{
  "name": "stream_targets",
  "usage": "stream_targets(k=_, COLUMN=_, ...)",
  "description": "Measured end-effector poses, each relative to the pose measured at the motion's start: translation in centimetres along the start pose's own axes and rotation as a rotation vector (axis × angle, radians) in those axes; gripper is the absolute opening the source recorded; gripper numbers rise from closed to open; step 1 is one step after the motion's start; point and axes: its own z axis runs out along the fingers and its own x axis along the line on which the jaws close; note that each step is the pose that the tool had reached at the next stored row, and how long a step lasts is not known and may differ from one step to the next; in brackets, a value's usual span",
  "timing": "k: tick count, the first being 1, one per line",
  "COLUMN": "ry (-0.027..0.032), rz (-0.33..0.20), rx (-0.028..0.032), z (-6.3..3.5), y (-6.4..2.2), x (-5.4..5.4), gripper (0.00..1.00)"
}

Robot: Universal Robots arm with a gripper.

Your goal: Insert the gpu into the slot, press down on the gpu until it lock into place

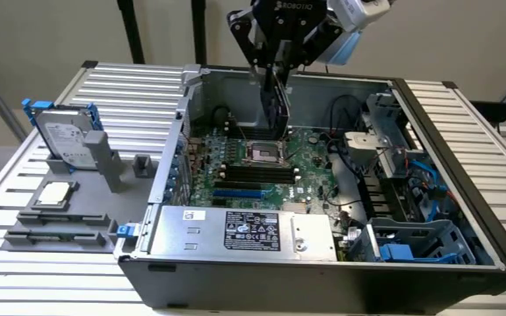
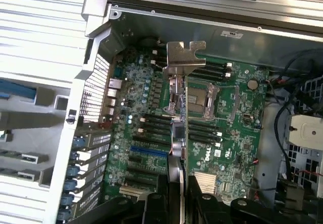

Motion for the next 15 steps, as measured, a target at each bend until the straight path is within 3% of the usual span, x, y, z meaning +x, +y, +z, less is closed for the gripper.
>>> stream_targets(k=11, ry=0.0103, rz=-0.200, rx=0.0089, z=0.04, y=0.00, x=0.00, gripper=0.26)
stream_targets(k=15, ry=0.0107, rz=-0.273, rx=0.0131, z=0.08, y=-0.01, x=-0.01, gripper=0.26)
